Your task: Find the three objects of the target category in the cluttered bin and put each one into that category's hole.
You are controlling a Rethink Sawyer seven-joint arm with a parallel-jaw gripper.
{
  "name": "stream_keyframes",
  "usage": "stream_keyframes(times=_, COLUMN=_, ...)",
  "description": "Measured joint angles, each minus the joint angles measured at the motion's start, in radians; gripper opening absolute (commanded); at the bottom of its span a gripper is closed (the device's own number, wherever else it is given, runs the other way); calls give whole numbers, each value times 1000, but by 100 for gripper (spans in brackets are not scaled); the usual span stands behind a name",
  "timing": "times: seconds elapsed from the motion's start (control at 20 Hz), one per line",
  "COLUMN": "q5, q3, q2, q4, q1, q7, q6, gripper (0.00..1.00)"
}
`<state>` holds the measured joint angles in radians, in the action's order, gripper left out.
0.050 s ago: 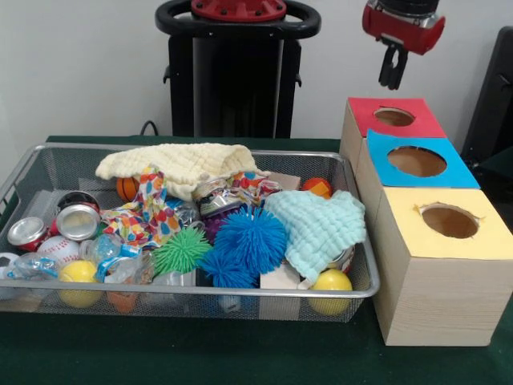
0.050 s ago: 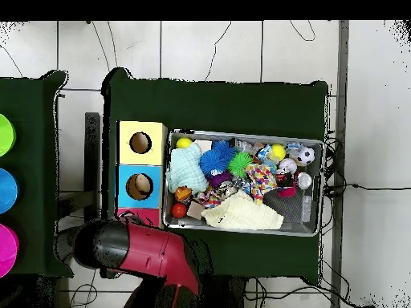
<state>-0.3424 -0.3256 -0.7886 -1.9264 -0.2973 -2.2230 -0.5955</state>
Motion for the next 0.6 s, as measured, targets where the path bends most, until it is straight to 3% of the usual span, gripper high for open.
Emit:
stream_keyframes(times=0.15, q5=37, q3=8, q2=-10, q4=0, q1=26, q7=0, q6=33, gripper=0)
stream_keyframes(times=0.6, q5=208, q3=100, q2=-110, q4=-4, q1=211, q7=1, q6=43, gripper=0)
